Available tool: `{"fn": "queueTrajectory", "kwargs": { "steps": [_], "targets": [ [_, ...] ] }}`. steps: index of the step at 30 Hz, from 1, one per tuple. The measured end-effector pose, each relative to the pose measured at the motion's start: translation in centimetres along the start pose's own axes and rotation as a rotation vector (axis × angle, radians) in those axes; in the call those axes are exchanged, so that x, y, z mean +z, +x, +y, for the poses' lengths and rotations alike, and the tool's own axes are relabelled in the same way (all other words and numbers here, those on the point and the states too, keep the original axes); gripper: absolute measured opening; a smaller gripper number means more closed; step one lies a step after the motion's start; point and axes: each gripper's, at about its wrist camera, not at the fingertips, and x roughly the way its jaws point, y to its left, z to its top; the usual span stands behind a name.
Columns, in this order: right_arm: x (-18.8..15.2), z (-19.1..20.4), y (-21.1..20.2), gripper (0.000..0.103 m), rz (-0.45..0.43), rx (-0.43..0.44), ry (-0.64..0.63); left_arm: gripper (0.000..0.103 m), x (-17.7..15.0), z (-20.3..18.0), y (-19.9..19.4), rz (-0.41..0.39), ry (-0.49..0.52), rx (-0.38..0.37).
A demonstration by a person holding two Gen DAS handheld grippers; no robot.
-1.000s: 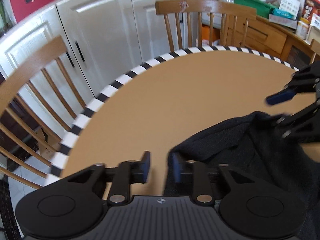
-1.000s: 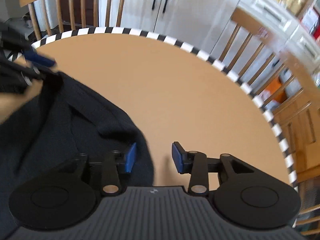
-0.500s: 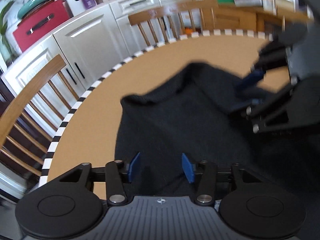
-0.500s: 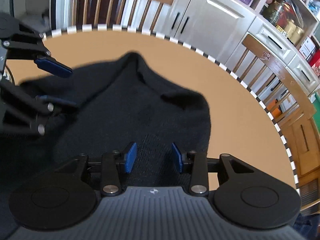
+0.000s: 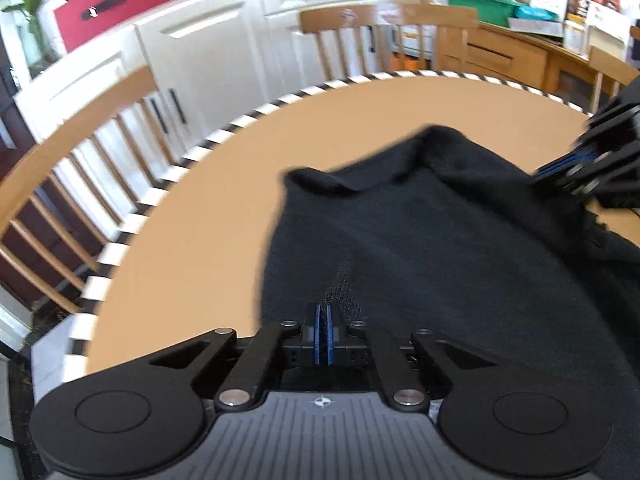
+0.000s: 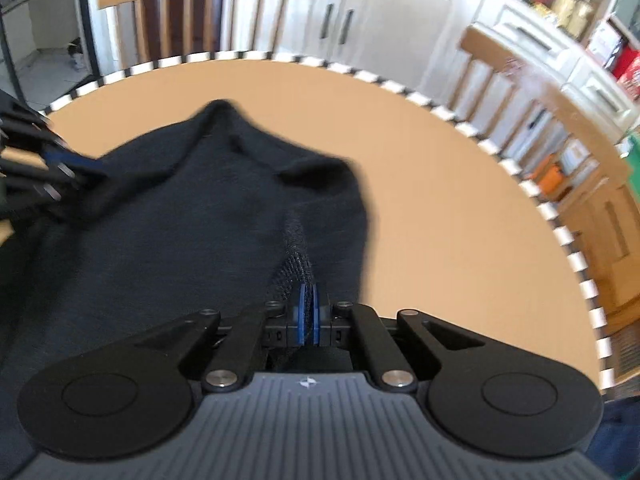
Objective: Fold clothes
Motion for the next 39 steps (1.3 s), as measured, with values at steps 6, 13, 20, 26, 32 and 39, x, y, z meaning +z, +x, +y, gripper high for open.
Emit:
{"fn": "queueTrajectory", "kwargs": {
  "steps": [6, 13, 20, 26, 32, 39],
  "targets": [
    [0.8, -7.2, 0.5, 0.003, 0.027, -0.174, 0.041, 0.003, 1.2, 6.4, 0.4, -0.004, -0.03, 0.143],
    [1.8, -10.2, 4.7, 0.006, 0.089, -0.21, 0.112, 0.0, 2.3, 10.9, 4.2, 0.038, -0.141, 0.211],
    [1.1, -9.1, 4.2, 0.02, -0.05, -0.292, -0.007, 0.004, 1.7, 12.9, 2.2, -0.074, -0.155, 0.173],
    [1.4, -2.5, 4.6, 0.032, -0.19, -0.104, -0.263, 0.027, 2.4, 6.3, 3.4, -0.171, 0.231, -0.017],
    [1.8, 0.0, 7.8, 0.027, -0.163, -0.105, -0.468, 0.032, 3.2, 3.2, 7.7, -0.156, 0.405, -0.075],
    [2.9, -0.4, 10.5, 0.014, -0.116, -0.08, -0.526, 0.002, 4.5, 3.7, 10.9, -0.109, 0.376, -0.179]
  ]
}}
